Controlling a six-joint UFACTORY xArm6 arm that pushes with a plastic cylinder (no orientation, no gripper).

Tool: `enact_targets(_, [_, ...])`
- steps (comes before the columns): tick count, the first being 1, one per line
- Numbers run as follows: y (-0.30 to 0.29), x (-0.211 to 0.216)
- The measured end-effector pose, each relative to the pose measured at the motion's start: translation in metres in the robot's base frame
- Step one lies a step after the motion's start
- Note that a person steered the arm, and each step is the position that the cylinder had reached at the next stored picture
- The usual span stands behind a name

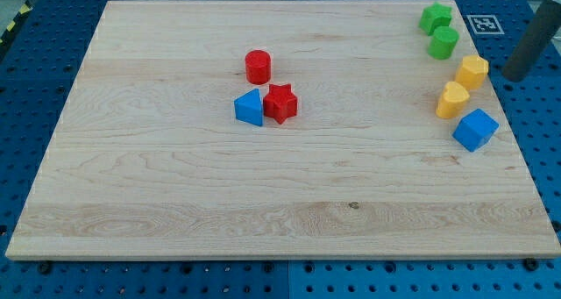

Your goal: Slightly push the green blocks and hexagon to the left

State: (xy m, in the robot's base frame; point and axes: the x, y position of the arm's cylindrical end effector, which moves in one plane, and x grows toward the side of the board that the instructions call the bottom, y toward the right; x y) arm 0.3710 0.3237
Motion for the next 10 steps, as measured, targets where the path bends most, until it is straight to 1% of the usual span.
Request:
enact_targets(3, [-0.043, 0.000])
enact_targets(6, [-0.067, 0.000])
enact_targets(7, [-0.067, 0.000])
enact_targets(8, [-0.045, 0.000])
enact_targets(9, [-0.021, -0.009])
enact_targets(10, [-0.020, -0.050])
